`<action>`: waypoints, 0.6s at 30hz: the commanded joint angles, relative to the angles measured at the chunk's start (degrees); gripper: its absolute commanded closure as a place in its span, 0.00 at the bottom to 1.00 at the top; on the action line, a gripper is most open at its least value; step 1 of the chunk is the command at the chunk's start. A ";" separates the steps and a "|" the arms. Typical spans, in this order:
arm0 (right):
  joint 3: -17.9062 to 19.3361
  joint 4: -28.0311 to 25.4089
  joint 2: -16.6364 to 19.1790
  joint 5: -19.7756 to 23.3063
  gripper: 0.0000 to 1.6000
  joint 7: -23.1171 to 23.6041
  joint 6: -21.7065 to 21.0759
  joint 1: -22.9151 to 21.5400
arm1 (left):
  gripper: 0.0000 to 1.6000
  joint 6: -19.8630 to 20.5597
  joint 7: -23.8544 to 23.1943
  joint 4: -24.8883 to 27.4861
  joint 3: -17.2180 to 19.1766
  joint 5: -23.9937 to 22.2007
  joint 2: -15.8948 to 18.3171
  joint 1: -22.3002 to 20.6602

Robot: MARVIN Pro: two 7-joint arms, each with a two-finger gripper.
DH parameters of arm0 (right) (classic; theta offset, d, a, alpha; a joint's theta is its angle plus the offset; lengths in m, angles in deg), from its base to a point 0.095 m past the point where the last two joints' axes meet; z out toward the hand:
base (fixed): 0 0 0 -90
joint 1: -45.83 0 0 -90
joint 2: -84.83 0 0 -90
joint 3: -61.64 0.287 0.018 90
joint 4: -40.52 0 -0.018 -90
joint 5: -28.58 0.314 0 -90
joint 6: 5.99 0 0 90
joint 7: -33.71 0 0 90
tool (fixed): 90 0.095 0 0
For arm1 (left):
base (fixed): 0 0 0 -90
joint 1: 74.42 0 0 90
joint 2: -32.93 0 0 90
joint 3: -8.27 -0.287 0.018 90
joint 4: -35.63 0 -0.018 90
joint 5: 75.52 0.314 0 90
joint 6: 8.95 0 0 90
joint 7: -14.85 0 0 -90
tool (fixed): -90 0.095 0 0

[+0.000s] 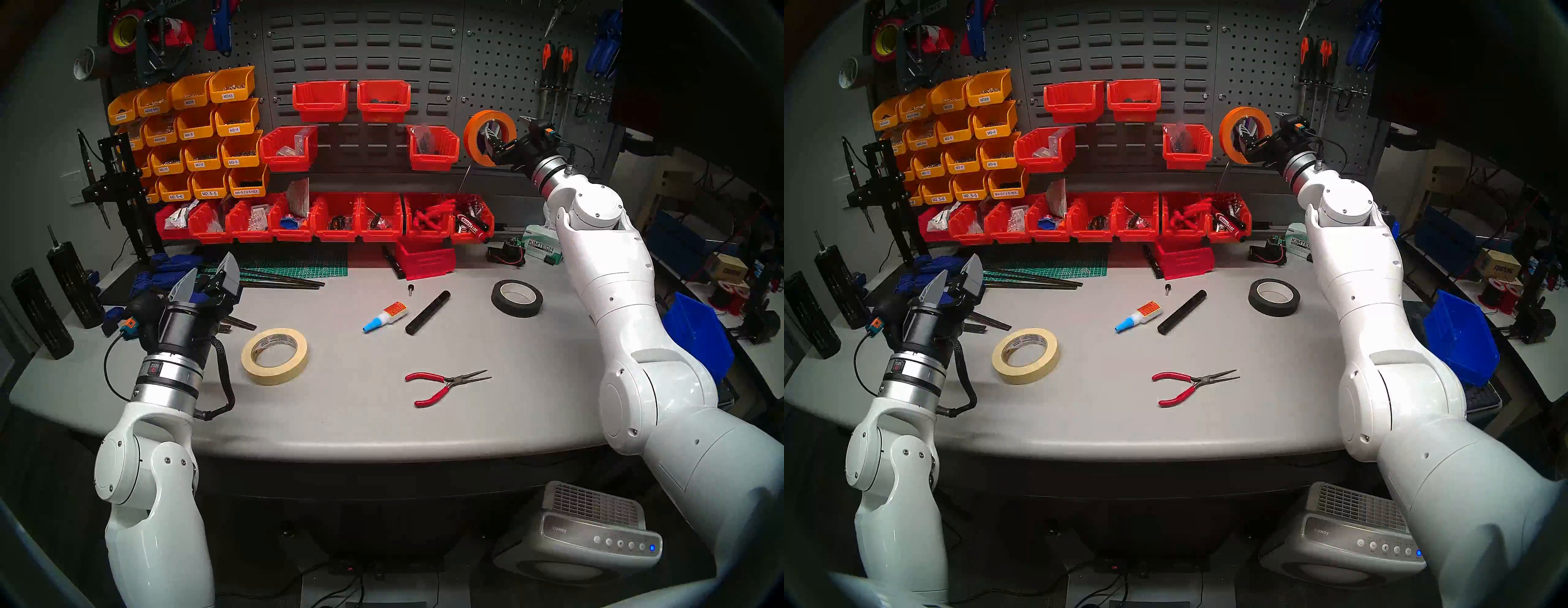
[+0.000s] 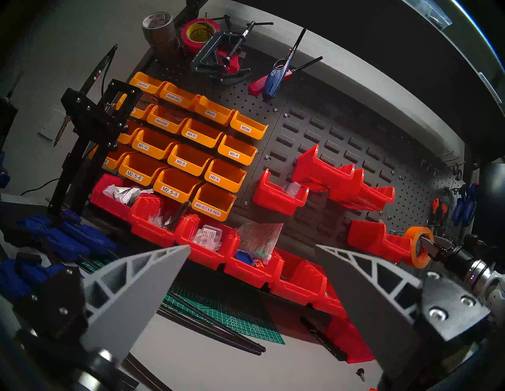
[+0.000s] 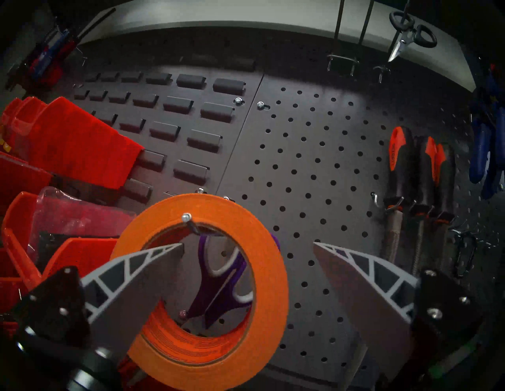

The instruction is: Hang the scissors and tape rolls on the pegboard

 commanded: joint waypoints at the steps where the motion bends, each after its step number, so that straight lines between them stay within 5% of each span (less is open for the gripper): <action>1: 0.97 -5.75 1.19 -0.12 0.00 -0.88 -2.15 0.74 | 0.00 -1.07 -0.22 1.99 0.07 0.21 0.15 -0.91; 18: 2.66 -16.65 2.29 3.67 0.00 3.92 -2.94 9.03 | 0.00 -0.24 -0.18 2.27 -0.80 0.68 0.51 -0.73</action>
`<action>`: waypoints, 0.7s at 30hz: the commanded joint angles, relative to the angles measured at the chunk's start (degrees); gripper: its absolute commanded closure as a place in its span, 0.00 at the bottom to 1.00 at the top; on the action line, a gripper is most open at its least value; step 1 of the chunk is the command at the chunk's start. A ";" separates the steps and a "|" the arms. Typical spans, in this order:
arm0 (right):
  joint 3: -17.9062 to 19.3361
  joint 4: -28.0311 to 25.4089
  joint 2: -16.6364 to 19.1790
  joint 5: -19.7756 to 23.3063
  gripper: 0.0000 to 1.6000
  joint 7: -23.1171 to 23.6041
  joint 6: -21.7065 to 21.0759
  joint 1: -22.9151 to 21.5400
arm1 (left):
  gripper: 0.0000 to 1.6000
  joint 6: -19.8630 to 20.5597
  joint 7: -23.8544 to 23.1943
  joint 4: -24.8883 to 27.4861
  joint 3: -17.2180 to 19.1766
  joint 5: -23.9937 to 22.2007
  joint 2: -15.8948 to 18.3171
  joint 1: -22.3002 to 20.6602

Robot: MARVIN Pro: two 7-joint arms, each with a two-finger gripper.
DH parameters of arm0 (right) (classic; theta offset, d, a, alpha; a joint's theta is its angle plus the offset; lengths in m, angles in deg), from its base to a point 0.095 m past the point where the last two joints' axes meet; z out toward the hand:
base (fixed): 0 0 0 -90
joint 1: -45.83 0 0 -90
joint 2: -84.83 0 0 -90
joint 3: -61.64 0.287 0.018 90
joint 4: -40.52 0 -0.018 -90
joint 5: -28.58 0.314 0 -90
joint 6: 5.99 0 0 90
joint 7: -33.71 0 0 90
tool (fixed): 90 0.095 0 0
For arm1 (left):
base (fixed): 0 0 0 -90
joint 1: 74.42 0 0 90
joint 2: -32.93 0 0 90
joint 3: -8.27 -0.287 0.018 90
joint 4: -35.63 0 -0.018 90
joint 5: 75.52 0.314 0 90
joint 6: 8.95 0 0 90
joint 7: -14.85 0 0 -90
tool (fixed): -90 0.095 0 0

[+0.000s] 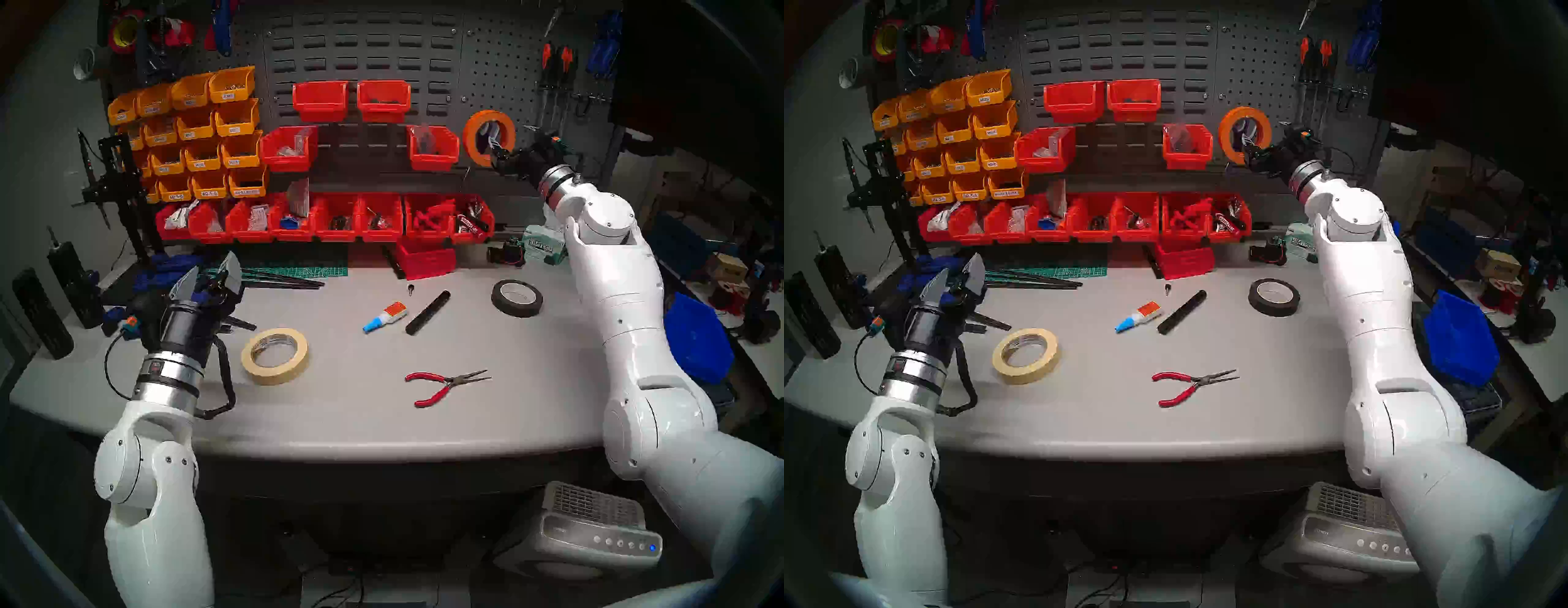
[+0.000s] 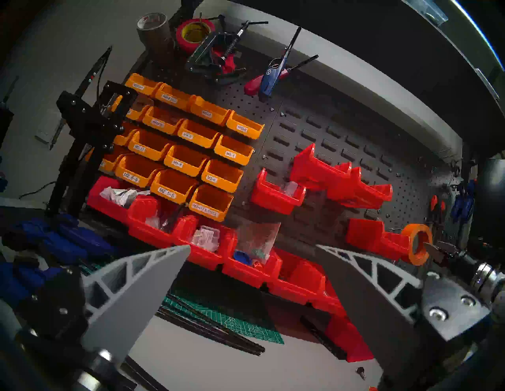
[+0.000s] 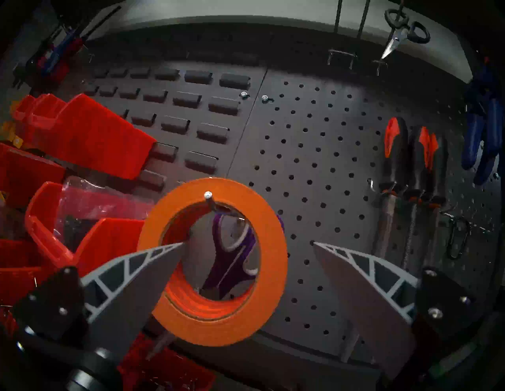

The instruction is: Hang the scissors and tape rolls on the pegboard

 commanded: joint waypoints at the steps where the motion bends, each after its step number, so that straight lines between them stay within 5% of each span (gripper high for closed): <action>1: 1.52 -6.14 0.86 2.09 0.00 1.85 1.46 2.90 | 0.00 -0.26 -0.28 1.98 -0.73 0.10 0.15 -0.75; 21: 2.77 -18.39 -0.13 7.74 0.00 8.38 2.68 14.59 | 0.00 0.12 -0.47 1.86 -3.23 0.76 1.04 -0.88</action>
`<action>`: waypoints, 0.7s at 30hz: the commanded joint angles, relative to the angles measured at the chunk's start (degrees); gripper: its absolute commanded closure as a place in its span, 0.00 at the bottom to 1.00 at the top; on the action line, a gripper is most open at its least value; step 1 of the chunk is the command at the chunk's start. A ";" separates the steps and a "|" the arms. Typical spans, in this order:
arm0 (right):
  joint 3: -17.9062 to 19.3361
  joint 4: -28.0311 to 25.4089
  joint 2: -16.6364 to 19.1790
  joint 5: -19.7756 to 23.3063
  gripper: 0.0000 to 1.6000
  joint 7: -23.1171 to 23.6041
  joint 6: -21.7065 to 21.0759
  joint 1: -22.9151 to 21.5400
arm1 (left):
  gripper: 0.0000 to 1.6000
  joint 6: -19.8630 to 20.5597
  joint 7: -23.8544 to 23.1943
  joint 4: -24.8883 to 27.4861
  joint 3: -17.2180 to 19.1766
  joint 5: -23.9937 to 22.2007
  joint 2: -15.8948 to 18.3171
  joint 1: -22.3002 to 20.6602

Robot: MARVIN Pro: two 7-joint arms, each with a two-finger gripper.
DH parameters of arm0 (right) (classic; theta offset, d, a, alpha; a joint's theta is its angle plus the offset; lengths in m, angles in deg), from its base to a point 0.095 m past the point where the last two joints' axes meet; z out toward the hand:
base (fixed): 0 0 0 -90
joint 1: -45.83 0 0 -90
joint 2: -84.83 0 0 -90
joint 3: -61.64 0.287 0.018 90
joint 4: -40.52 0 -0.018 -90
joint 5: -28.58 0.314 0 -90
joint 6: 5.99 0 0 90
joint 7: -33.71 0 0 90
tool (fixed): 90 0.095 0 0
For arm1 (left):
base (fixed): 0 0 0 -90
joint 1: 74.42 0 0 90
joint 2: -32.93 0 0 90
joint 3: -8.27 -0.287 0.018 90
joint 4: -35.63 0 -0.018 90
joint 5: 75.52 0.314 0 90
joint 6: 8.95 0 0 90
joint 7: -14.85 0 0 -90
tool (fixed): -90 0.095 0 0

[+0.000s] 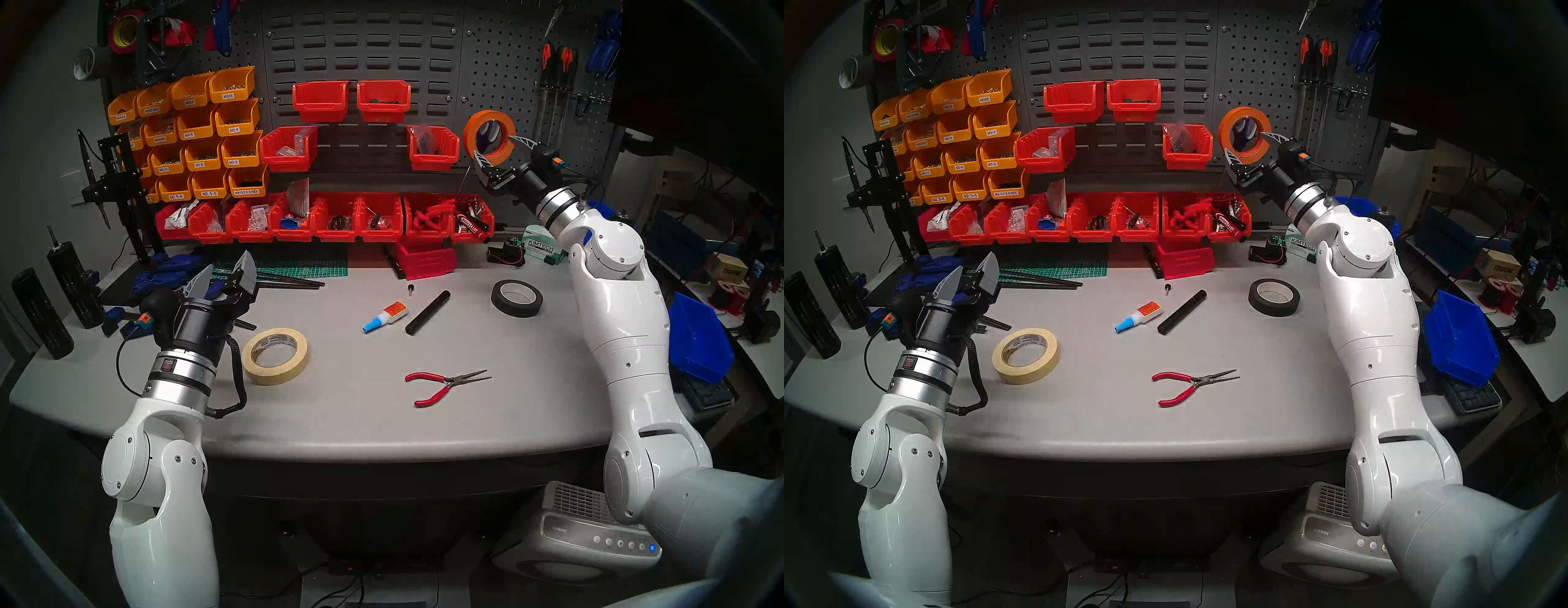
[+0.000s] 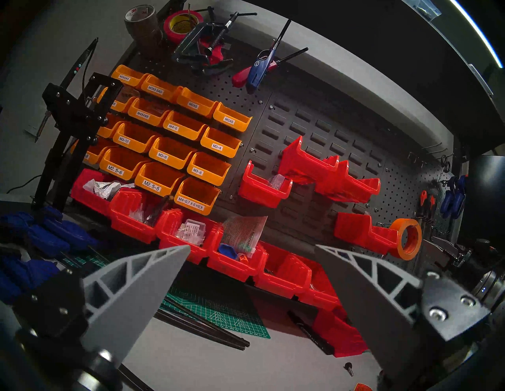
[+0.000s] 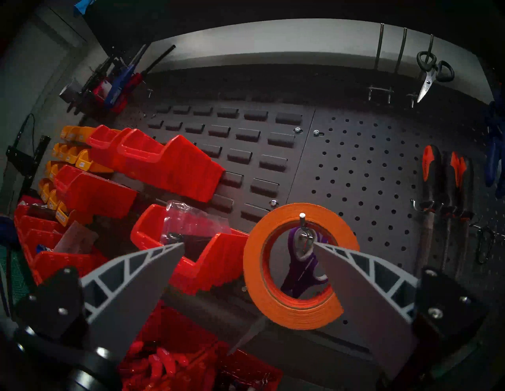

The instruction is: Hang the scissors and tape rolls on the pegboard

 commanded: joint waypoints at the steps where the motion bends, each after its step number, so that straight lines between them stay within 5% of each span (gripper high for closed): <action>1: 0.71 -6.92 -0.58 2.12 0.00 1.12 0.49 3.74 | 0.00 -0.23 -0.35 1.91 -0.47 0.12 0.35 -0.81; 21: 1.96 -19.11 -3.16 5.30 0.00 2.74 0.31 16.20 | 0.00 0.13 -0.43 1.82 -2.00 0.67 1.26 -0.47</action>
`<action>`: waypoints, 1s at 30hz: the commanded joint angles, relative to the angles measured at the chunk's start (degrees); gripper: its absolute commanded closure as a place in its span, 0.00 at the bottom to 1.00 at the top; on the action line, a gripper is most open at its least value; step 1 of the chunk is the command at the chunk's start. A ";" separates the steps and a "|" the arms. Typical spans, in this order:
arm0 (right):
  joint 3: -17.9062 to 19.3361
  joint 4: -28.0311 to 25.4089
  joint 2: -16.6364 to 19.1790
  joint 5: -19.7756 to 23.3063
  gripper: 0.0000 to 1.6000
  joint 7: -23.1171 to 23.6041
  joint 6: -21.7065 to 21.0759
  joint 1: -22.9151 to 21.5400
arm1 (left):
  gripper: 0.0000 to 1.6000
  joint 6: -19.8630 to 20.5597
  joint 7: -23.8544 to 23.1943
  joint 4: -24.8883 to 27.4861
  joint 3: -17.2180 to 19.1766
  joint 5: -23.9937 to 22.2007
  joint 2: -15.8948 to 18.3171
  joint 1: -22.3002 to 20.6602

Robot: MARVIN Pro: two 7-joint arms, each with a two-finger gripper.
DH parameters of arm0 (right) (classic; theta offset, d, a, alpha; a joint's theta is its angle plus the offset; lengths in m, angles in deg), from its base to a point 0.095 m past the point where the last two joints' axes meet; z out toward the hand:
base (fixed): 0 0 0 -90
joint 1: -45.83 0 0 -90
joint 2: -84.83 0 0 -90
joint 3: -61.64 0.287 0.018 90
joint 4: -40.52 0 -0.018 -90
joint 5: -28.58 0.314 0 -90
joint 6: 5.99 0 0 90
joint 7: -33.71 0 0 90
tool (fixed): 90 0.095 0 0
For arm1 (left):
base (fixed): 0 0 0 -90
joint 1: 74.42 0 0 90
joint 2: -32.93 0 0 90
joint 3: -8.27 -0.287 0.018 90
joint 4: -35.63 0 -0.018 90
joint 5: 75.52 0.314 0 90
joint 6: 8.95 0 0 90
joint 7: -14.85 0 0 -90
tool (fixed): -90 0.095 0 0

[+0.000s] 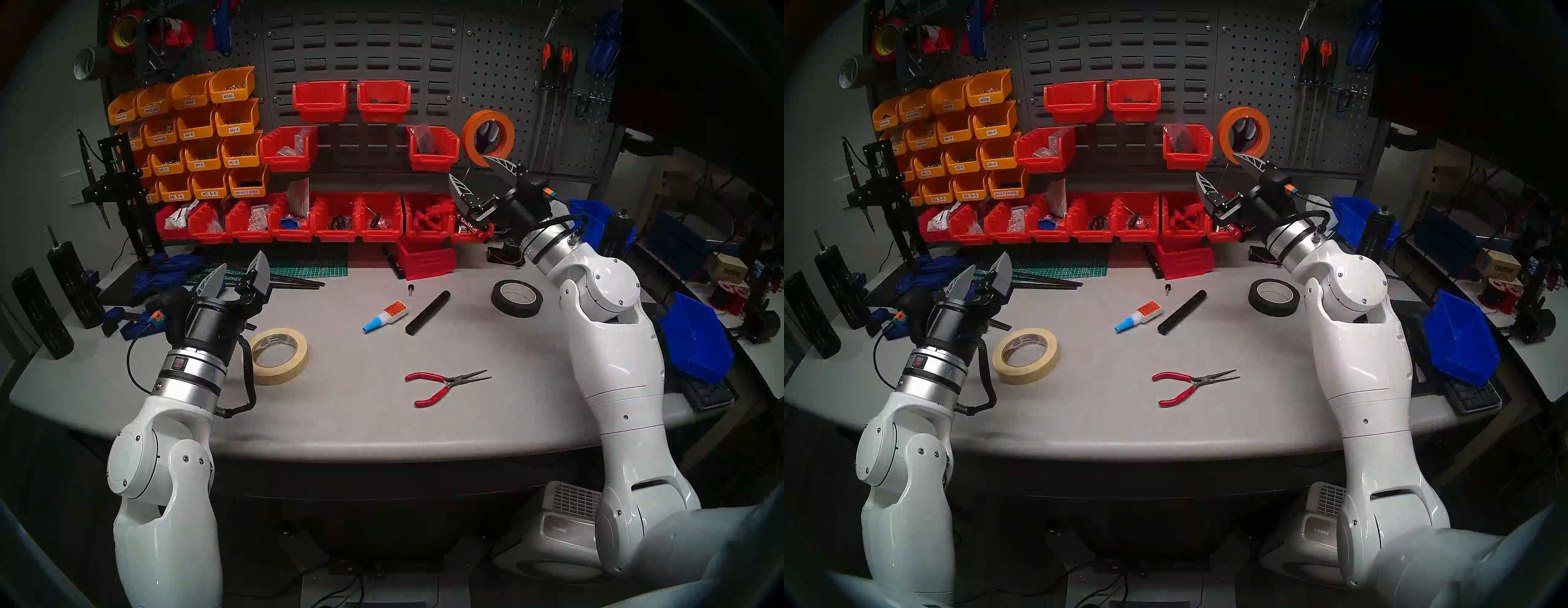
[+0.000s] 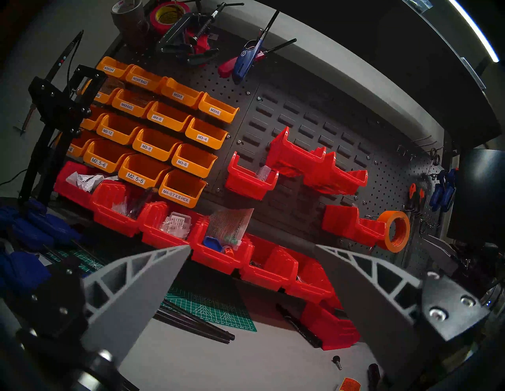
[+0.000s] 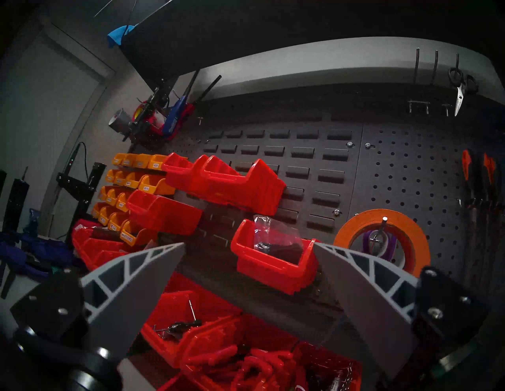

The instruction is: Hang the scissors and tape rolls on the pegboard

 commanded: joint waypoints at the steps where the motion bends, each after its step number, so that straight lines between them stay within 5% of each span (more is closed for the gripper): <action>1: 1.16 -7.02 -1.01 1.08 0.00 -1.00 0.14 4.32 | 0.00 -0.25 -0.33 1.83 -0.15 0.03 0.31 -0.53; 14: 2.30 -15.01 -2.62 0.56 0.00 -4.31 -1.83 11.93 | 0.00 -0.14 -0.23 2.03 -0.47 0.32 0.83 -0.49; 30: 2.70 -25.63 -5.09 -1.43 0.00 -10.70 -11.55 19.14 | 0.00 0.36 -0.21 2.32 -0.64 0.21 1.29 0.03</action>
